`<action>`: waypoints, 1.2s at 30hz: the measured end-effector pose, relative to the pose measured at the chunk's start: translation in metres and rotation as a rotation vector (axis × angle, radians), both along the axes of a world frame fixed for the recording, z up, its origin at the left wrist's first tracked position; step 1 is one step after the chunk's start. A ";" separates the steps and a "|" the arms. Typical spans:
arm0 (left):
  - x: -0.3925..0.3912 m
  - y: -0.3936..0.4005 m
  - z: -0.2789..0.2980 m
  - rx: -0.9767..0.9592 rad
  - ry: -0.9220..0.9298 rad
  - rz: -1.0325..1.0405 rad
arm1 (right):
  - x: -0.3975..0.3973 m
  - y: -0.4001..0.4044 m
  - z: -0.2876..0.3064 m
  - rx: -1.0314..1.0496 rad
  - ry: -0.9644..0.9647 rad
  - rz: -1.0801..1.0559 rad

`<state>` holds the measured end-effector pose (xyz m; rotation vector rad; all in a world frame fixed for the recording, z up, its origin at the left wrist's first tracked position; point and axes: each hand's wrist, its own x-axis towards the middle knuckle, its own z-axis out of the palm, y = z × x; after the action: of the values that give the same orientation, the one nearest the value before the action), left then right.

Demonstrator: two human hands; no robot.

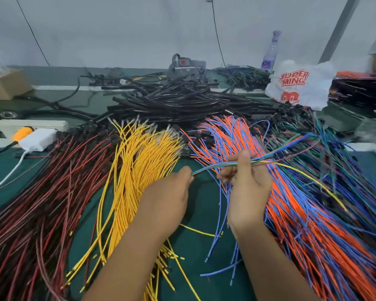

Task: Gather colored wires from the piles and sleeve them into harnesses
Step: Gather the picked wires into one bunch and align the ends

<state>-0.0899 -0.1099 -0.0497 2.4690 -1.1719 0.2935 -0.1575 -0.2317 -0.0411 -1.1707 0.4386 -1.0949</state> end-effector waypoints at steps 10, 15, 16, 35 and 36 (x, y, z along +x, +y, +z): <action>-0.002 0.003 0.008 0.101 -0.075 -0.134 | 0.002 0.003 -0.003 -0.104 0.313 0.329; -0.002 0.009 0.011 0.060 -0.063 -0.159 | -0.002 0.006 0.000 -0.189 0.292 0.419; -0.002 0.008 0.010 0.056 -0.060 -0.155 | -0.002 0.005 -0.001 -0.187 0.293 0.406; 0.005 0.004 0.015 -0.480 0.466 -0.183 | 0.002 -0.009 -0.009 -0.116 0.255 -0.010; 0.005 0.004 0.017 -0.547 0.544 -0.164 | 0.002 -0.008 -0.009 -0.116 0.254 -0.006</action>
<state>-0.0846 -0.1056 -0.0328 1.8010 -0.8974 -0.0973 -0.1552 -0.2393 -0.0504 -1.4198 0.5812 -0.9900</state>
